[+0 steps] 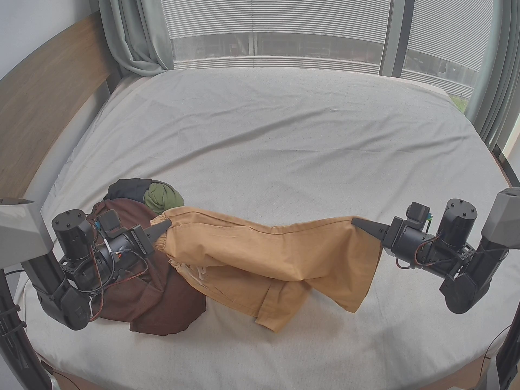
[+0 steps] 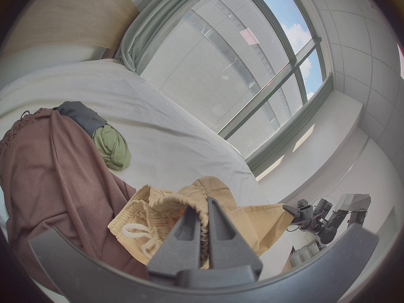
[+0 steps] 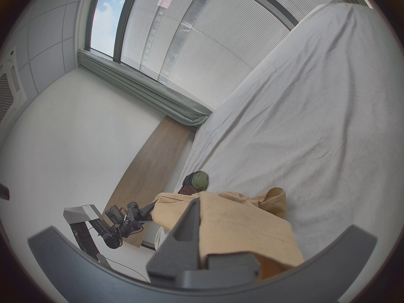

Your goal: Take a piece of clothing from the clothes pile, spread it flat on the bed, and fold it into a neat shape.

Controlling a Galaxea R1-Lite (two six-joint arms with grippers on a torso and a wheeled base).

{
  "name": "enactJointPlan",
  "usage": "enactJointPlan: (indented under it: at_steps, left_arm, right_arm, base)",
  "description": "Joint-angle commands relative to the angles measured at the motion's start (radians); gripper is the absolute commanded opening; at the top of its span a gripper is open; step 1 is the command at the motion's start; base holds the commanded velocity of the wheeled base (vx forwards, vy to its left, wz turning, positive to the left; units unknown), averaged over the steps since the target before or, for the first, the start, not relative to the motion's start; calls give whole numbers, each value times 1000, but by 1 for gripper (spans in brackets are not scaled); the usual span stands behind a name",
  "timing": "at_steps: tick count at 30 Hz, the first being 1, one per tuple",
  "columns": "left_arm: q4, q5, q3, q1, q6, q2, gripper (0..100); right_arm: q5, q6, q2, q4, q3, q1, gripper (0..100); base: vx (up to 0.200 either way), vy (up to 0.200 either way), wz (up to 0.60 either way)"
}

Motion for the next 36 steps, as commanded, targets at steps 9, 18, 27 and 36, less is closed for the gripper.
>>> enactJointPlan:
  at_steps: [9,18,27,36]
  left_arm:
    - [-1,1,-13,5,-1,-43,0]
    - [-1,1,-18,10,-2,-54,0]
    - [-1,1,-19,13,-6,-68,0]
    - [0,0,-33,36,-6,-94,0]
  right_arm:
    - [0,-3,-68,0,-2,-16,0]
    - [0,-3,-94,0,-1,-16,0]
    - [0,-3,-120,1,-1,-14,0]
    - [0,-3,-138,1,-5,-17,0]
  base:
    - [0,0,0]
    - [0,0,0]
    - [0,0,0]
    - [0,0,0]
